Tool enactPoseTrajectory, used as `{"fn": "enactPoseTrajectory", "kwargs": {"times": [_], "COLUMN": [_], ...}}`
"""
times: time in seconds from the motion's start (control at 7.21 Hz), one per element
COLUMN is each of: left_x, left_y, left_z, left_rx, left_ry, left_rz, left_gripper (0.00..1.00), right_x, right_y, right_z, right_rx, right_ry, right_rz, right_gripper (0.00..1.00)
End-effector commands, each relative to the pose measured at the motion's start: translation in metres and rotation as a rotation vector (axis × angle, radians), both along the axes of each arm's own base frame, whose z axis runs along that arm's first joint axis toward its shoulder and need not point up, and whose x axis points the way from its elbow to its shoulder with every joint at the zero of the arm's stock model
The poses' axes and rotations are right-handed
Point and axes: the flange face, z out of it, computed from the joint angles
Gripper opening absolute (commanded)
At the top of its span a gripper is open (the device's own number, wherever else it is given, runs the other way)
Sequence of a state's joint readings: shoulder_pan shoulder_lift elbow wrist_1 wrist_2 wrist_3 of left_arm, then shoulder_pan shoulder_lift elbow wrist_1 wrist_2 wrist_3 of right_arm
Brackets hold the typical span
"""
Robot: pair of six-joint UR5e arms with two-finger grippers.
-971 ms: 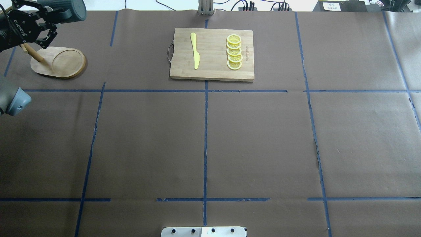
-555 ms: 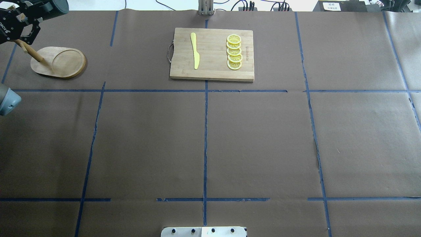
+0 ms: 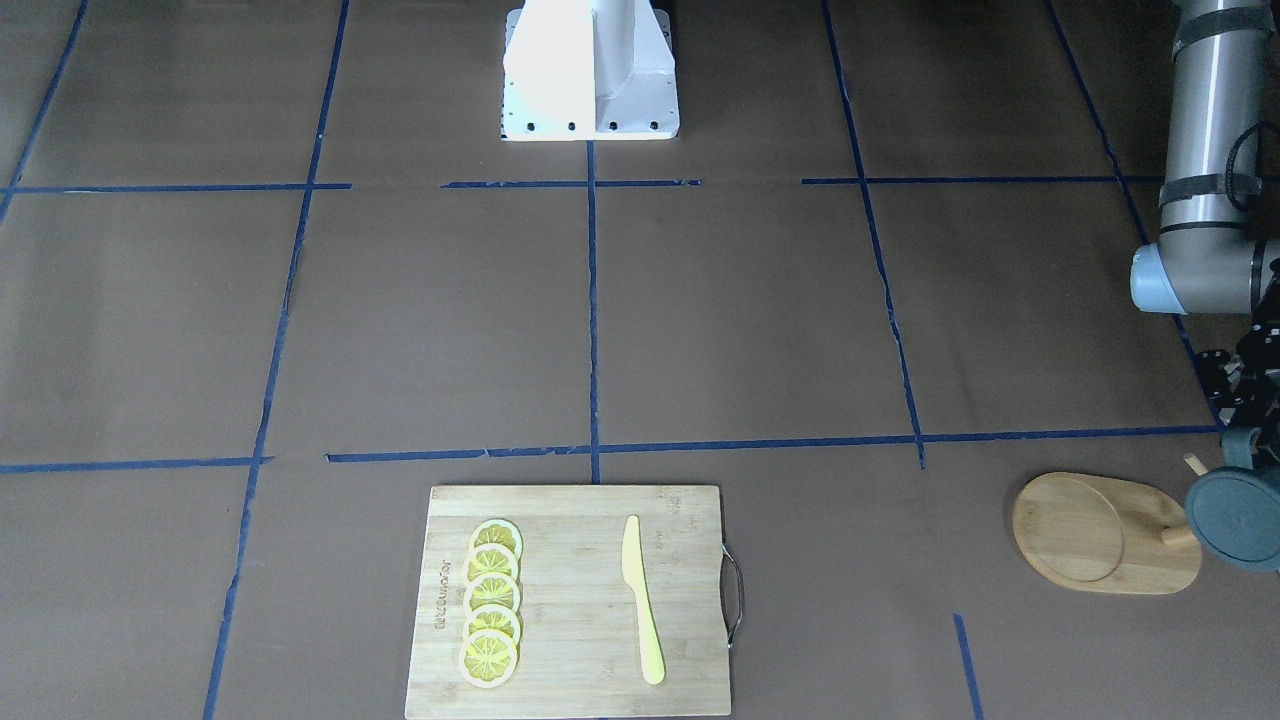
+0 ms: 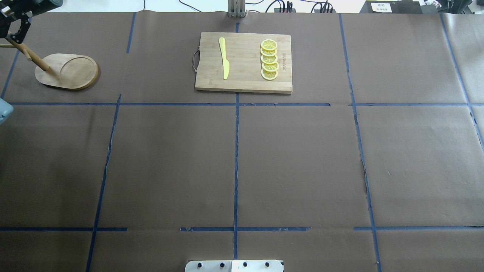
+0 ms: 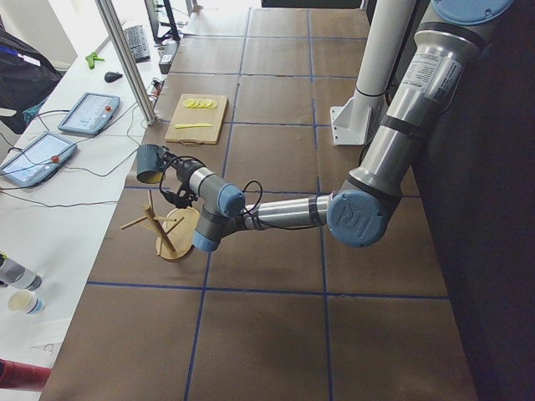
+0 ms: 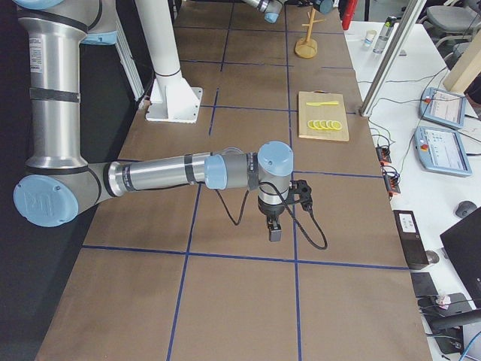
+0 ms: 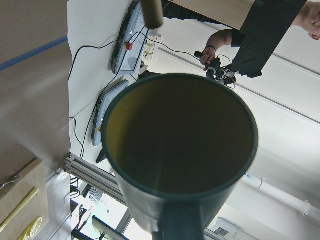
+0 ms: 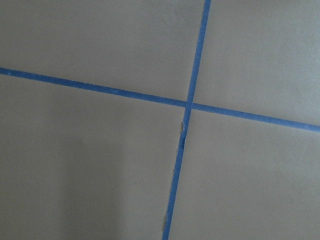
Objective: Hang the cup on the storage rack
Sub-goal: 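Lower the mug handle onto a rack peg with the left gripper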
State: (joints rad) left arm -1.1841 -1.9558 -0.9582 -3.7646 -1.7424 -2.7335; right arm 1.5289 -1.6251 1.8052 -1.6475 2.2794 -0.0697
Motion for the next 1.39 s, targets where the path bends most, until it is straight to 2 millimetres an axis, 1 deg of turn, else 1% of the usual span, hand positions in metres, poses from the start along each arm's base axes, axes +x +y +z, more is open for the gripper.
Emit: {"fn": "enactPoseTrajectory", "kwargs": {"times": [0.0,0.14,0.28,0.55,0.69,0.83,1.11,1.25], "left_x": [-0.002,-0.003,-0.004,-0.005,-0.004,-0.007,-0.008,-0.007], "left_y": [0.003,0.004,0.010,0.017,0.020,0.026,0.029,0.030], "left_z": [0.027,0.027,0.035,0.057,0.063,0.075,0.085,0.090], "left_rx": [0.001,0.006,0.016,0.015,0.017,0.014,-0.004,-0.014], "left_ry": [0.011,0.014,0.016,0.014,0.014,0.012,0.005,0.000], "left_rz": [-0.021,-0.021,-0.020,-0.017,-0.015,-0.015,-0.015,-0.014], "left_gripper": [0.02,0.03,0.03,0.03,0.03,0.05,0.07,0.14], "right_x": [0.000,0.000,0.000,0.000,0.000,0.001,0.002,0.002], "right_y": [0.000,0.000,0.000,0.000,0.000,0.000,0.000,0.001], "right_z": [0.000,0.000,0.000,-0.001,-0.001,-0.001,-0.001,-0.004], "right_rx": [-0.001,0.001,0.001,0.002,0.002,0.002,0.001,0.007], "right_ry": [0.001,0.001,0.001,0.001,0.003,0.001,0.001,0.004], "right_rz": [0.001,0.000,0.001,0.001,0.001,0.003,0.004,0.004], "right_gripper": [1.00,1.00,1.00,1.00,1.00,1.00,1.00,1.00]}}
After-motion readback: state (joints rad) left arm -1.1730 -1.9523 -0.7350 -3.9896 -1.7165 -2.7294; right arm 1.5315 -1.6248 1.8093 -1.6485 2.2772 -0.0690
